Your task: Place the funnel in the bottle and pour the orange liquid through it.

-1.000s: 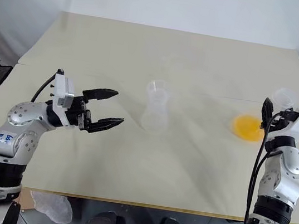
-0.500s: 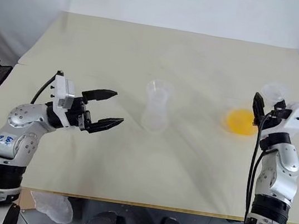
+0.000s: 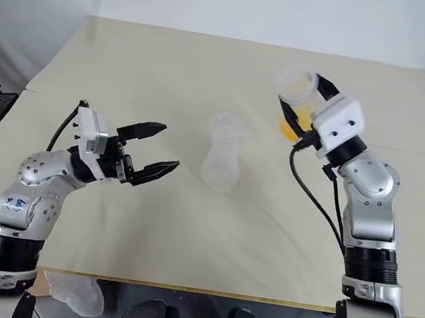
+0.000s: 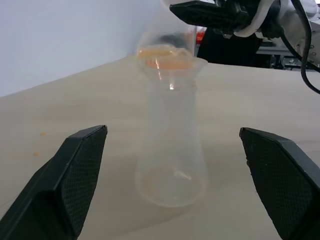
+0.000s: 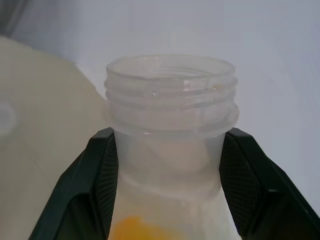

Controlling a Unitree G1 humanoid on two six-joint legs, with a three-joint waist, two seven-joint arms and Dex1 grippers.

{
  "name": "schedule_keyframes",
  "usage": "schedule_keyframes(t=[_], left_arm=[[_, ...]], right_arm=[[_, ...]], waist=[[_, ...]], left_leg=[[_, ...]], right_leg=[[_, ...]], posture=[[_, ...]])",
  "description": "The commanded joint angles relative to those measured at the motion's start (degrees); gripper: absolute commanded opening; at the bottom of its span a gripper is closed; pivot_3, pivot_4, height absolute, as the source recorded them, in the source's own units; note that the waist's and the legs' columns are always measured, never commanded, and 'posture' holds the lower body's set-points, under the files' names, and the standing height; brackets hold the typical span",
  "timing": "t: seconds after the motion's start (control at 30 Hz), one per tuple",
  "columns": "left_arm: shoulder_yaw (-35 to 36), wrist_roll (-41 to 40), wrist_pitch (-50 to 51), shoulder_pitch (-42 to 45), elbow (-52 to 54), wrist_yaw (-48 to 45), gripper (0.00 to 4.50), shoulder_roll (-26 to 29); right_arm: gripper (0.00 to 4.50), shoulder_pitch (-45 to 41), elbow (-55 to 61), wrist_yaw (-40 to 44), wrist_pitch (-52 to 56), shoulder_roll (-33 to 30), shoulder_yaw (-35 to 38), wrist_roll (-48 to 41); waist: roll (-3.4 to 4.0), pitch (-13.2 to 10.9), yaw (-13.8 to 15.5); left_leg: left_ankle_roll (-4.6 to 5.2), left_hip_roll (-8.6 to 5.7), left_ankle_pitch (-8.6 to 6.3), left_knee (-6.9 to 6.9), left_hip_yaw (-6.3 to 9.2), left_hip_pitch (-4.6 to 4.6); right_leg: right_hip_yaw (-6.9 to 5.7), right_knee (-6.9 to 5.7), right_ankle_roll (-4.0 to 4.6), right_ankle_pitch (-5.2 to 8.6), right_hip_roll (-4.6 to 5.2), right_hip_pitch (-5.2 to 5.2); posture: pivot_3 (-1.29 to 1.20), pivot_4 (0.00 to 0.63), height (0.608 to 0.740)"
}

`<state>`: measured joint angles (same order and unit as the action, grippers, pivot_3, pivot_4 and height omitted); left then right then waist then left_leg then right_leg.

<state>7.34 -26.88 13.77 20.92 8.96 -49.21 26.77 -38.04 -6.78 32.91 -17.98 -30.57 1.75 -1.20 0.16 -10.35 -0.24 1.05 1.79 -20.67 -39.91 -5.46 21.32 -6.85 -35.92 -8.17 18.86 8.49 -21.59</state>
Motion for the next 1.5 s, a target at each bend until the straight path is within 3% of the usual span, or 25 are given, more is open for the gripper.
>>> schedule_keyframes(t=[0.03, 0.67, 1.5], left_arm=[[-0.69, -0.06, -1.06, -0.83, 2.67, 1.18, 4.5, -0.74], [-1.62, -0.36, -1.63, -2.53, 3.96, 3.92, 4.5, -1.75], [-1.77, -0.8, -1.35, -3.61, 5.7, 4.48, 4.5, -3.05]], right_arm=[[2.46, -1.92, 1.24, -2.2, -4.95, -0.35, -2.0, 5.3], [2.46, -6.47, -3.11, -21.09, -15.19, -3.46, -8.15, 34.64], [2.46, -9.35, -3.73, -33.8, -19.56, -7.74, -13.49, 50.52]], waist=[[-0.01, 0.0, -0.04], [-0.01, -0.01, -0.38], [-0.01, -0.01, -1.52]], left_leg=[[0.0, 0.0, 0.0, 0.0, 0.0, 0.0], [-0.01, 0.02, 0.0, 0.01, 0.04, 0.02], [-0.02, 0.1, 0.01, 0.08, 0.07, 0.02]], right_leg=[[0.0, 0.0, 0.0, 0.0, 0.0, 0.0], [-0.02, 0.01, 0.0, 0.0, 0.02, 0.0], [-0.04, 0.04, 0.0, 0.0, 0.02, -0.01]], posture=[[0.0, 0.15, 0.74], [0.0, 0.15, 0.74], [0.0, 0.15, 0.74]])
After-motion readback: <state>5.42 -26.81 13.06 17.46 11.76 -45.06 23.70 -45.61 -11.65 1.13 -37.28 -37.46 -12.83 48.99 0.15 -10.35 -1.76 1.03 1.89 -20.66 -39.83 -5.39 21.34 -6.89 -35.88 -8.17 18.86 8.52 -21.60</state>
